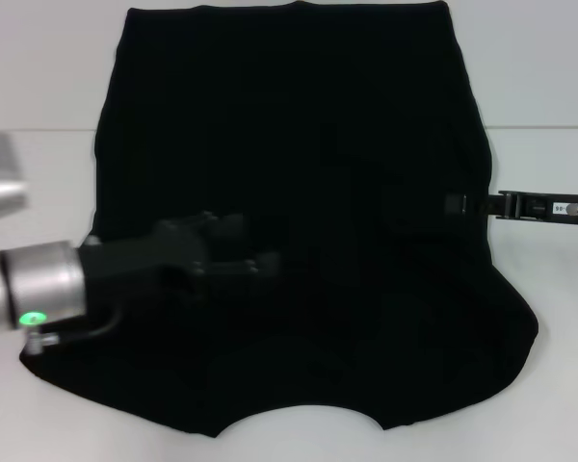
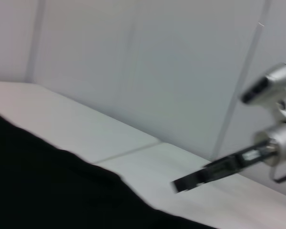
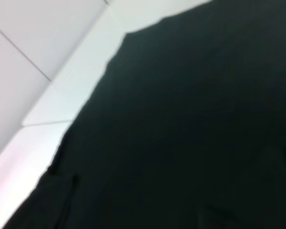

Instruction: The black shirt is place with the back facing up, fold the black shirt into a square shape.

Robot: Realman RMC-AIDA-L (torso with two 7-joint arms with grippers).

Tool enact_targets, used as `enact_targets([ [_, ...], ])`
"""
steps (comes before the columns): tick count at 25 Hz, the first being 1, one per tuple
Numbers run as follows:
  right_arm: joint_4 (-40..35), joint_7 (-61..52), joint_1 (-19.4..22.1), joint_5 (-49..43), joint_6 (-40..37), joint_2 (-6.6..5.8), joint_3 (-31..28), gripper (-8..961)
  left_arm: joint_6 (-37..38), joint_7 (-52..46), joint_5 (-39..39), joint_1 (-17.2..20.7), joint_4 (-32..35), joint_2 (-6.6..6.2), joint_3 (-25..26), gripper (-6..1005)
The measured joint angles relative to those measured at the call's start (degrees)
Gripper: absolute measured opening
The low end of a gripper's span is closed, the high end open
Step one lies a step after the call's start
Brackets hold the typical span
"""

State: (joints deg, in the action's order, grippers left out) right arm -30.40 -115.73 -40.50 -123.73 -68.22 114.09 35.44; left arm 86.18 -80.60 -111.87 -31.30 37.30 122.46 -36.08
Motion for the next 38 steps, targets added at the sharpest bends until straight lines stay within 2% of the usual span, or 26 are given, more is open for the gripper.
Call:
enact_targets([
  [5,0.6,5.8,0.5,5.2,-2.8,0.42,0.1,564,1.8,-2.2,-0.9,4.8,3.7,-0.53,5.6,888],
  [9,0.6,9.3,-0.6,5.9,-2.9,1.89,0.4,570,2.4,-2.3,-4.4,7.8,6.5,-0.56,9.4,888],
  [15,0.5,12.1,-2.7,6.2,-0.7,3.99,0.2,577,2.0,-0.8,-10.4,11.2,10.8,-0.23,12.1,888],
  [19,0.5,12.2,-4.0,6.2,1.3,4.81,0.3,697,2.0,3.4,-12.5,12.7,12.0,-0.04,14.8,888],
  [21,0.6,12.2,-4.5,6.2,1.9,5.04,0.3,757,2.0,5.6,-12.8,13.5,12.0,0.02,16.2,887],
  [26,0.7,12.1,-5.5,7.1,2.5,5.36,0.6,817,1.0,6.8,-16.5,14.0,12.8,0.21,17.1,887],
  [30,0.7,12.1,-5.8,7.6,2.6,5.4,0.6,816,-1.3,6.5,-19.4,14.0,12.9,0.39,17.5,888],
  [38,0.9,12.1,-5.9,7.6,2.6,5.44,0.7,815,-3.9,6.0,-19.9,14.0,12.9,0.51,17.6,887],
])
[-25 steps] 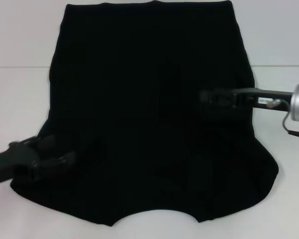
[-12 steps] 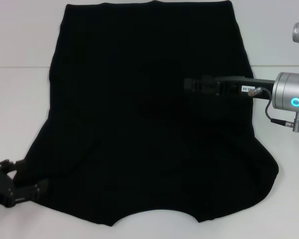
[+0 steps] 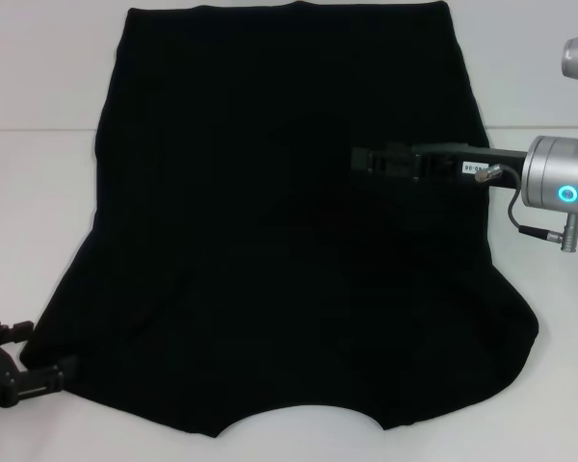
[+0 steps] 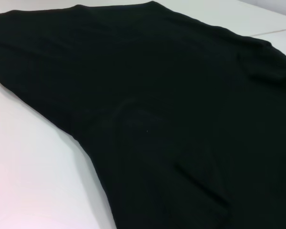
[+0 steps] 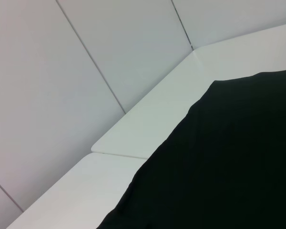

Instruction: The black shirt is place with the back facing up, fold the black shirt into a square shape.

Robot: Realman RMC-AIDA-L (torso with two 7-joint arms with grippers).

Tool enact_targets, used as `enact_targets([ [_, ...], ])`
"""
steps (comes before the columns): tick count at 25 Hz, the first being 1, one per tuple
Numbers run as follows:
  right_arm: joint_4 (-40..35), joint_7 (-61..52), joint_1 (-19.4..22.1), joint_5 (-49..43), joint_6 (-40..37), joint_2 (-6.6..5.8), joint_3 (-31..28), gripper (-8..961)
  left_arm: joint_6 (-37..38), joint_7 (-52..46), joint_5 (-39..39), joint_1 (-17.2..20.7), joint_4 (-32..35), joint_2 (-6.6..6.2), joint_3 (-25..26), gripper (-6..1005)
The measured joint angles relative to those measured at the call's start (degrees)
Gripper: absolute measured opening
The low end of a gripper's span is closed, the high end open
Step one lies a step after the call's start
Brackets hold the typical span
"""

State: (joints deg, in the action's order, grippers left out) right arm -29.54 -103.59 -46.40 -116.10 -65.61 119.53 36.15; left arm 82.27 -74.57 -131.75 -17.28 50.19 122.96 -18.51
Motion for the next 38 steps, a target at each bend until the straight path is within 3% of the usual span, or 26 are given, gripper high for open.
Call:
enact_targets([
  [24,0.0,0.3,0.5,0.0,0.4,0.0,0.0,805,-2.7,-2.4,-1.9,-0.5,-0.4,0.02,-0.4,885],
  [38,0.0,0.6,0.5,0.0,0.4,-0.01,-0.1,799,1.4,-2.6,-1.8,-0.7,-0.5,0.09,-0.5,882],
])
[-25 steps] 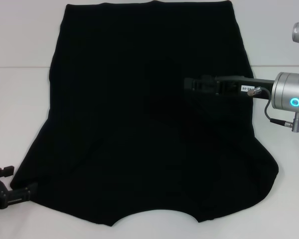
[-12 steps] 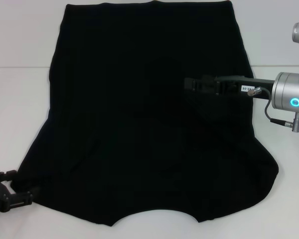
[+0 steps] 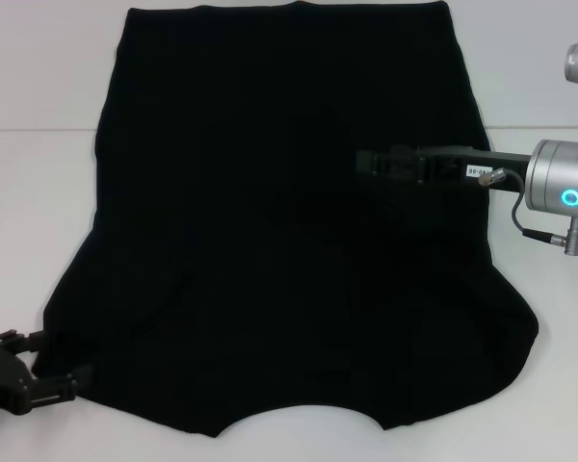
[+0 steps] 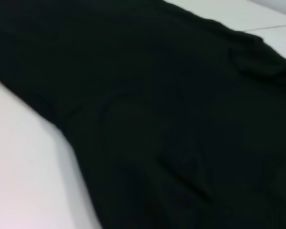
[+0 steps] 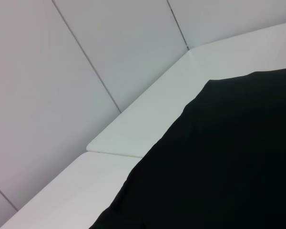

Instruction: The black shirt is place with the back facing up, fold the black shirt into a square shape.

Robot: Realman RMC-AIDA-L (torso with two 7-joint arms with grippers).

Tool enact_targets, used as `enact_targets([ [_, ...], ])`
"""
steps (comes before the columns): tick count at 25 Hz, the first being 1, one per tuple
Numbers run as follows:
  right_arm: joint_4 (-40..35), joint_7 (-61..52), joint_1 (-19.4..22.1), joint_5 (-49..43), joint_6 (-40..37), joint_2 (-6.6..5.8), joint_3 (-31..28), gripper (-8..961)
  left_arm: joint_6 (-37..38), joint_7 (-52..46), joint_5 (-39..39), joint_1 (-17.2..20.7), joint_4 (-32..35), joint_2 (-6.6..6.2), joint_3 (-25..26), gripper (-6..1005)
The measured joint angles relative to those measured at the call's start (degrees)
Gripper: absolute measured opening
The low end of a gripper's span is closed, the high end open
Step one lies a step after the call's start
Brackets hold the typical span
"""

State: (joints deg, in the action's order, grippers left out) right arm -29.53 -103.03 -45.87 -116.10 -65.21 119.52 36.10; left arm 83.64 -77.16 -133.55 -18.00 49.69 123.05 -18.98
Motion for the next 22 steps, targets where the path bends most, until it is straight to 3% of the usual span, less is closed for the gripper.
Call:
enact_targets([
  [9,0.0,0.1,0.0,0.0,0.1,0.0,0.0,792,0.2,0.0,-0.1,-0.6,0.4,0.0,0.2,878],
  [22,0.0,0.9,0.0,0.0,0.3,0.0,-0.3,781,0.6,-7.7,-3.0,0.0,7.3,0.0,0.2,871],
])
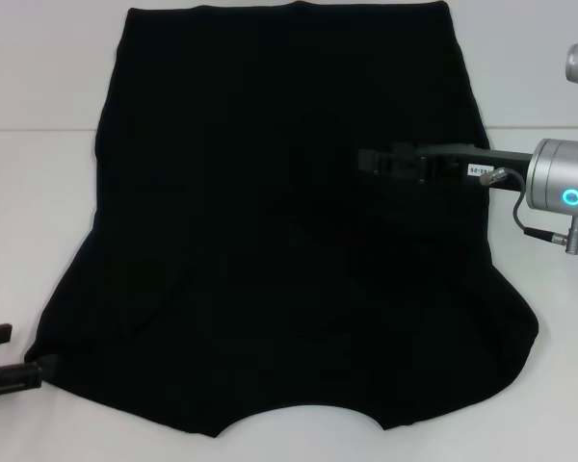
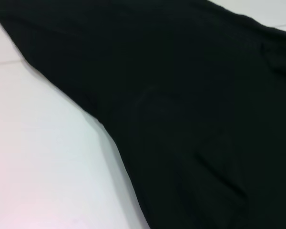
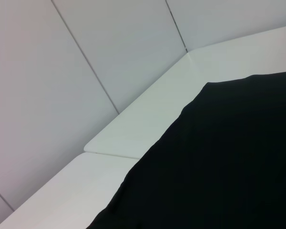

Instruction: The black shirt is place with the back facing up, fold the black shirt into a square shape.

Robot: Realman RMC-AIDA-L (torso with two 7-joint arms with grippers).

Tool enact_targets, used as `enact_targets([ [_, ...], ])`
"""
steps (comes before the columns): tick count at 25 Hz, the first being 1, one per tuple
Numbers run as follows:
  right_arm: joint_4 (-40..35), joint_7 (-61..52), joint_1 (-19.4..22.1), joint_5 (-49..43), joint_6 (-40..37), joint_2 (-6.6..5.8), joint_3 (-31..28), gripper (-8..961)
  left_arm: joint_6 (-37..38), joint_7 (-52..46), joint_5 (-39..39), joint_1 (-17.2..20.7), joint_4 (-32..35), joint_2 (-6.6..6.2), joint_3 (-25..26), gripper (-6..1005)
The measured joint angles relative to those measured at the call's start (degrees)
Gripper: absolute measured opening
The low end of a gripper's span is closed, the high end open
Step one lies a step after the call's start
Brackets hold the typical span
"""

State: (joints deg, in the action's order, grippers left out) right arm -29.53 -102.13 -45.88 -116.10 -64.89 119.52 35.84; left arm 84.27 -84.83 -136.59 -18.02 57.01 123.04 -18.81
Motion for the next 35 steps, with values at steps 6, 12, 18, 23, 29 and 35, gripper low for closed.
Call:
enact_targets([
  [6,0.0,0.8,-0.2,-0.1,-0.4,-0.02,0.6,777,2.1,-1.7,-3.1,-1.4,0.4,-0.2,-0.3,868],
  [12,-0.1,5.2,-0.2,-0.2,-6.5,-0.15,1.2,772,2.8,-2.4,-3.6,-1.6,0.5,-0.34,-0.8,865],
  [18,-0.5,7.4,0.0,-0.2,-10.5,-0.17,4.0,767,2.4,-2.8,-4.6,-1.8,0.6,-0.41,-0.7,862],
  [23,-0.7,7.9,0.0,-0.2,-11.3,-0.06,5.5,758,2.7,-3.3,-6.0,-2.1,0.6,-0.44,-0.9,859],
  [29,-0.7,8.0,0.0,-0.1,-11.3,0.0,5.5,758,2.8,-3.3,-6.4,-2.5,0.5,-0.44,-1.0,857],
  [35,-0.7,8.0,0.0,0.0,-11.3,0.01,5.3,758,2.3,-3.3,-7.8,-3.2,0.2,-0.17,-1.0,854],
])
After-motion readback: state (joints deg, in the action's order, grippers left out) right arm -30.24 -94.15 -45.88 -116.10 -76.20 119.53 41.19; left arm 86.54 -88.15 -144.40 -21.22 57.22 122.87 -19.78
